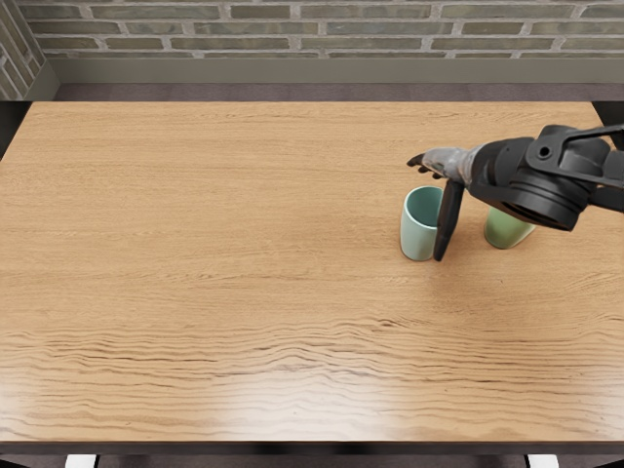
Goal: Pick up cup and place in cup with right hand
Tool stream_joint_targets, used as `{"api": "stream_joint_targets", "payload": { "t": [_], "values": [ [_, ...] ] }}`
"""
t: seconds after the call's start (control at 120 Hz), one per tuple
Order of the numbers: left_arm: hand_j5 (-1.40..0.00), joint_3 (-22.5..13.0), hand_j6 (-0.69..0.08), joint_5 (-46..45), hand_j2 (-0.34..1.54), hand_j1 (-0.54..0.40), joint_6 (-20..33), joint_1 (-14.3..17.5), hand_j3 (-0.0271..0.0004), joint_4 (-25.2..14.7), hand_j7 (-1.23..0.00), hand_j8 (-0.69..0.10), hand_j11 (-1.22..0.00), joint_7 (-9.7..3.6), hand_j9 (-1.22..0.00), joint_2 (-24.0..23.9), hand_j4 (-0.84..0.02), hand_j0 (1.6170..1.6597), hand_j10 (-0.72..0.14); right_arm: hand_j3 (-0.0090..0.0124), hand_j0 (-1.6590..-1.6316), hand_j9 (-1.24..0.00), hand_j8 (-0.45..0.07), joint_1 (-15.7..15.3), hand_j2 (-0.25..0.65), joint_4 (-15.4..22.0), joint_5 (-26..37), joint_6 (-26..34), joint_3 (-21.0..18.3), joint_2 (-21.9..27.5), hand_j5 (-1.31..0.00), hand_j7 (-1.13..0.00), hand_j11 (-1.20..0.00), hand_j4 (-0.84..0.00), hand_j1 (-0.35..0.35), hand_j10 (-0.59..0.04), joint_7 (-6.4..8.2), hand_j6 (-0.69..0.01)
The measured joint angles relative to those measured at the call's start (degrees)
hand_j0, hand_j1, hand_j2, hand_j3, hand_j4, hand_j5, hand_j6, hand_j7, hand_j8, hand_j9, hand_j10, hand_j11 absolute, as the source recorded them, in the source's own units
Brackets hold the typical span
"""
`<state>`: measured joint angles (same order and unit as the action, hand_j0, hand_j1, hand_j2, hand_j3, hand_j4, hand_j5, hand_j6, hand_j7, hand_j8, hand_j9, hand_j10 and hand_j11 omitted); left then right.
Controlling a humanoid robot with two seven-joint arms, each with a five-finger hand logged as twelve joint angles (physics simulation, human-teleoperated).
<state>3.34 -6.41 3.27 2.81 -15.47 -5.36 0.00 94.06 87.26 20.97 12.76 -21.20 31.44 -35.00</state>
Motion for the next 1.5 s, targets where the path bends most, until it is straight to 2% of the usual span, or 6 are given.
{"api": "stream_joint_targets", "payload": {
  "t": [0.5,0.625,0.825,1.083,1.317,1.5],
  "values": [
    [0.00,0.0,-0.004,0.0,0.00,0.344,0.0,0.0,0.0000,0.0,0.00,-0.004,0.00,0.00,0.00,0.0,-0.004,1.6581,-0.004,0.0000,-1.6581,-0.04,-0.034,0.0,-0.006,-0.4,0.1,10.5,-5.8,-6.1,-0.04,-0.04,-0.04,-0.033,-0.311,-0.033,0.00,-0.034],
    [0.00,0.0,-0.004,0.0,0.00,0.344,0.0,0.0,0.0000,0.0,0.00,-0.004,0.00,0.00,0.00,0.0,-0.004,1.6581,-0.004,0.0000,-1.6581,-0.13,-0.101,-0.1,-0.019,-0.6,0.0,10.8,-6.1,-6.4,-0.13,-0.13,-0.13,-0.101,-0.230,-0.101,0.00,-0.102],
    [0.00,0.0,-0.004,0.0,0.00,0.344,0.0,0.0,0.0000,0.0,0.00,-0.004,0.00,0.00,0.00,0.0,-0.004,1.6581,-0.004,-0.0005,-1.6573,-0.46,-0.353,-0.2,-0.030,-1.7,-0.1,11.5,-7.4,-6.5,-0.46,-0.46,-0.47,-0.350,0.094,-0.345,0.06,-0.305],
    [-0.01,0.0,-0.004,0.0,0.00,0.344,0.0,0.0,-0.0001,0.0,-0.01,-0.004,-0.01,0.00,-0.01,0.0,-0.004,1.6581,-0.004,0.0001,-1.6494,-0.76,-0.231,-0.2,0.010,-1.9,-0.2,12.1,-6.4,-5.5,-0.75,-0.72,-0.76,-0.370,0.125,-0.410,0.07,-0.235],
    [-0.01,0.0,-0.004,0.0,0.00,0.344,0.0,0.0,-0.0001,0.0,-0.01,-0.004,-0.01,0.00,-0.01,0.0,-0.004,1.6581,-0.004,0.0008,-1.6514,-0.84,-0.166,0.5,0.021,-1.9,-0.1,7.3,1.1,4.6,-0.83,-0.79,-0.84,-0.305,0.144,-0.377,0.02,-0.170],
    [-0.01,0.0,-0.004,0.0,0.00,0.344,0.0,0.0,-0.0001,0.0,-0.01,-0.004,-0.01,0.00,-0.01,0.0,-0.004,1.6581,-0.004,0.0013,-1.6533,-0.86,-0.153,6.4,0.031,-2.6,-0.2,-0.4,2.7,14.8,-0.86,-0.81,-0.86,-0.281,0.155,-0.359,0.03,-0.153]
  ]
}}
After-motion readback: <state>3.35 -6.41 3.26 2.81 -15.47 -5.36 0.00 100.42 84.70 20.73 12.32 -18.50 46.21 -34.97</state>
